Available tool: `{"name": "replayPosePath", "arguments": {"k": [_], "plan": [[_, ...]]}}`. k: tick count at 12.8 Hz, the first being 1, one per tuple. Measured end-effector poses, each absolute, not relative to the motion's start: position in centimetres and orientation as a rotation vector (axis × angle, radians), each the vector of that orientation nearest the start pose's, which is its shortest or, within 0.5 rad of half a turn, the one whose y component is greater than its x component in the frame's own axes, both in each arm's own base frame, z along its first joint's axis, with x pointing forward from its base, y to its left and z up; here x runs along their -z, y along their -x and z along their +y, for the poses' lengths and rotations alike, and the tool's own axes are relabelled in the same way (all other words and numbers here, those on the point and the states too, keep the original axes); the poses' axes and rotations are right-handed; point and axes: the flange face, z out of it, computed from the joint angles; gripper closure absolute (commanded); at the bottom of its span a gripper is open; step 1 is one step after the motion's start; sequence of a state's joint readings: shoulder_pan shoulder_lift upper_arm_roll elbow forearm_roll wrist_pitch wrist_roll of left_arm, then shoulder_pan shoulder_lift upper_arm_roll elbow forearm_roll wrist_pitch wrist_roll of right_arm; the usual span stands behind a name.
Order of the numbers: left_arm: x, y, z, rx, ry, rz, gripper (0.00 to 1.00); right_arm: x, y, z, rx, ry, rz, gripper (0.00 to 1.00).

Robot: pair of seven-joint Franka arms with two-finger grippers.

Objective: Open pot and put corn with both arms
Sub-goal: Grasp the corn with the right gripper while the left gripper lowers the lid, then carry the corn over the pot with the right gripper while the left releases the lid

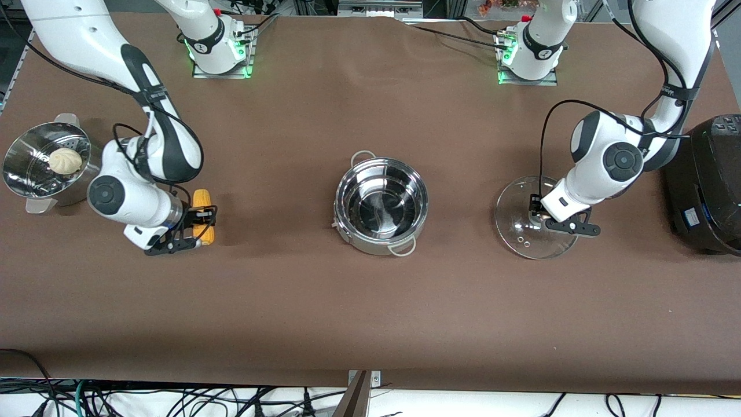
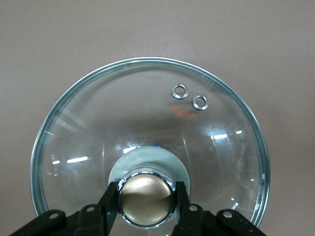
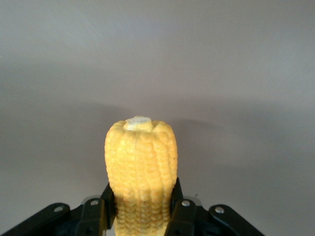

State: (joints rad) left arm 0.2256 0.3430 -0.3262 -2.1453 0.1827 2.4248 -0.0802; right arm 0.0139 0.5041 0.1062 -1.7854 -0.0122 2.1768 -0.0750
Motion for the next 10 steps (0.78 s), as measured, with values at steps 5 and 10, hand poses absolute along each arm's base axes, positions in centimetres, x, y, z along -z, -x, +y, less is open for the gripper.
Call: {"name": "replayPosePath", "arguments": {"k": [5, 10], "plan": [[-22.0, -55.6, -5.7, -0.046, 3.142, 0.232, 0.68, -33.7, -65.5, 17.1, -0.095, 3.091, -0.306, 1.00], [-21.7, -55.6, -5.7, -0.053, 3.145, 0.230, 0.00, -36.2, -62.1, 31.1, -0.103, 3.116, -0.073, 0.96]]}}
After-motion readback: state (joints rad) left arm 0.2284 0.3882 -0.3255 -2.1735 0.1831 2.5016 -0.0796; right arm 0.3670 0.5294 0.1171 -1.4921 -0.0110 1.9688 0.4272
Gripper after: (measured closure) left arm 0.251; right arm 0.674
